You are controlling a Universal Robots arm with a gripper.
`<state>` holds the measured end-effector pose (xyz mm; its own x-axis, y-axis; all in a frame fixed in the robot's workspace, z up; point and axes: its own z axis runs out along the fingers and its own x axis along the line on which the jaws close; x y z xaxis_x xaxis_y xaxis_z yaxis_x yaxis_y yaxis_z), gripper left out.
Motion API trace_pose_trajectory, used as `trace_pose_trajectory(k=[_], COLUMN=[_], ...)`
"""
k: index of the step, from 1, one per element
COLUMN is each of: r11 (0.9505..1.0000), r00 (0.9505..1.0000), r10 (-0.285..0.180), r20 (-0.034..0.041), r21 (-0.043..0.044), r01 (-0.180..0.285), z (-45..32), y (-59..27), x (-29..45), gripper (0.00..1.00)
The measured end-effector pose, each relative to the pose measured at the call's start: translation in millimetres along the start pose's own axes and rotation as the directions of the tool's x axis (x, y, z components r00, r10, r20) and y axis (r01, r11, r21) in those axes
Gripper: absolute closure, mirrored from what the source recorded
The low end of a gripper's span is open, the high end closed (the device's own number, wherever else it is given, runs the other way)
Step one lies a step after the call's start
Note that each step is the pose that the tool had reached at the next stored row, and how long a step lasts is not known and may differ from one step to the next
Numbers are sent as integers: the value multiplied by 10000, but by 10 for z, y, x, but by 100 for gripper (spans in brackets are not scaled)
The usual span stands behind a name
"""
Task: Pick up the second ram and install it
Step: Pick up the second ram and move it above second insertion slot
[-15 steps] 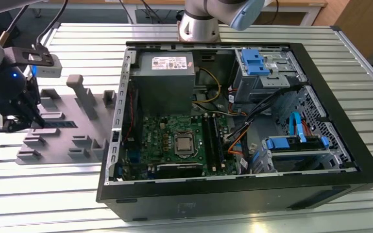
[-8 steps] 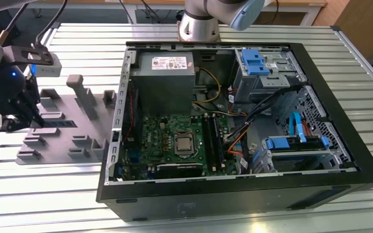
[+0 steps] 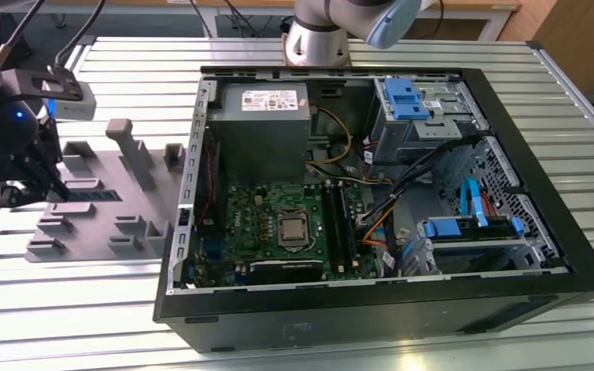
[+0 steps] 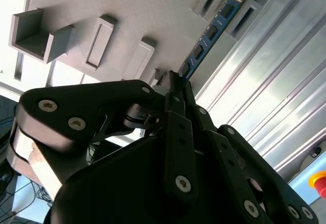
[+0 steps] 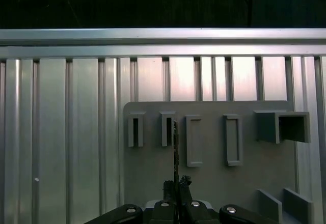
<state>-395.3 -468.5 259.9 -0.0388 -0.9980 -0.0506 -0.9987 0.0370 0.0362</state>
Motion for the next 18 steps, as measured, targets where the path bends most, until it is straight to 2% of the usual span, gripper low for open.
trace_pose_trajectory(k=[16,17,18], r11=[10000,10000,10000], r00=[10000,10000,10000], r10=[0,0,0], r20=[0,0,-1], r21=[0,-1,-1], r01=[0,0,0], z=[-120,-166,-177], y=[4,6,7], x=[-6,-9,-9], gripper=[86,86,86])
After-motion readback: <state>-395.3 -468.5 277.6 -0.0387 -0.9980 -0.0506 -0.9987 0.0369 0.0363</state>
